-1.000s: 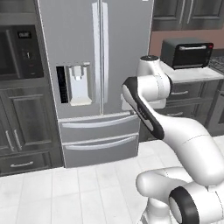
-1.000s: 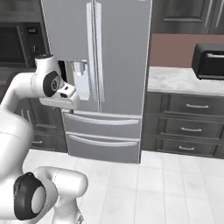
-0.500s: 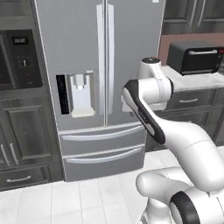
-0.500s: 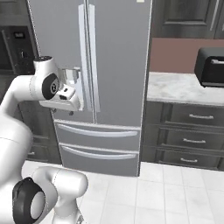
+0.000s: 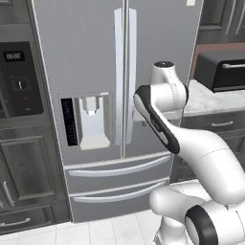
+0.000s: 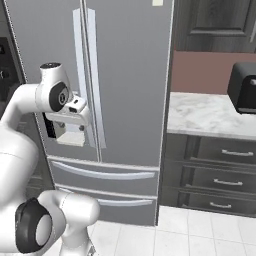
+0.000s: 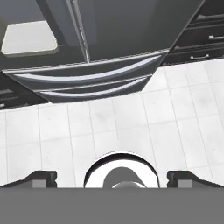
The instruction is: Move the hot dog bun to the plate on the dining table and place the condiment next to that plate. Then navigate to the fridge and take the sausage and place it on the plate as well.
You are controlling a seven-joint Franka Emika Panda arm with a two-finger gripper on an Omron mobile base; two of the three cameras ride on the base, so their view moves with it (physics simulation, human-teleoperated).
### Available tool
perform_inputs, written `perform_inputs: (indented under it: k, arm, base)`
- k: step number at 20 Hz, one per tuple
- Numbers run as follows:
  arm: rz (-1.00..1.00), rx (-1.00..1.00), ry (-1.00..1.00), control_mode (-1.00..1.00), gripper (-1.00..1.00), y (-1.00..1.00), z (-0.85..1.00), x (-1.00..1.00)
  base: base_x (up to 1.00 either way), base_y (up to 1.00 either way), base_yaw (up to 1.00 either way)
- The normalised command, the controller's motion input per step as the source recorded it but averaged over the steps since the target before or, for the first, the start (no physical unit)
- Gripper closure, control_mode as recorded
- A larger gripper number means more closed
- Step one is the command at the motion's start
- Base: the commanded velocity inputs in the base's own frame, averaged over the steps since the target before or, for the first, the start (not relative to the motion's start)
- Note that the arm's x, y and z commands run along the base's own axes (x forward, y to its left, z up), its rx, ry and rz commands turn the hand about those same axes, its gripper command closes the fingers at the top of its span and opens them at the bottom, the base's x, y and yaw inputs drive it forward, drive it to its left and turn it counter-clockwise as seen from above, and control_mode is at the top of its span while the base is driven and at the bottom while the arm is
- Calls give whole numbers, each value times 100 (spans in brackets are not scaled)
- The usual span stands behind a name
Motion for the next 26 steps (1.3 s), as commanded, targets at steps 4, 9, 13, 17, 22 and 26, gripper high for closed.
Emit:
perform_inputs:
  k: [4, 9, 13, 17, 22, 26]
  arm:
    - [3, 0, -8, -100, -100, 7, 2, -21]
    - [7, 0, -40, -100, -100, 1, 25, -37]
    - [8, 0, -42, -100, -100, 0, 11, 3]
    - [6, 0, -17, -100, -100, 1, 0, 59]
    - [1, 0, -2, -100, -100, 6, 0, 100]
    - [0, 0, 0, -100, -100, 0, 0, 100]
  base:
    - [0, 3, 0]
    - [0, 0, 0]
    - [0, 0, 0]
    - [0, 0, 0]
    - [0, 0, 0]
    - [0, 0, 0]
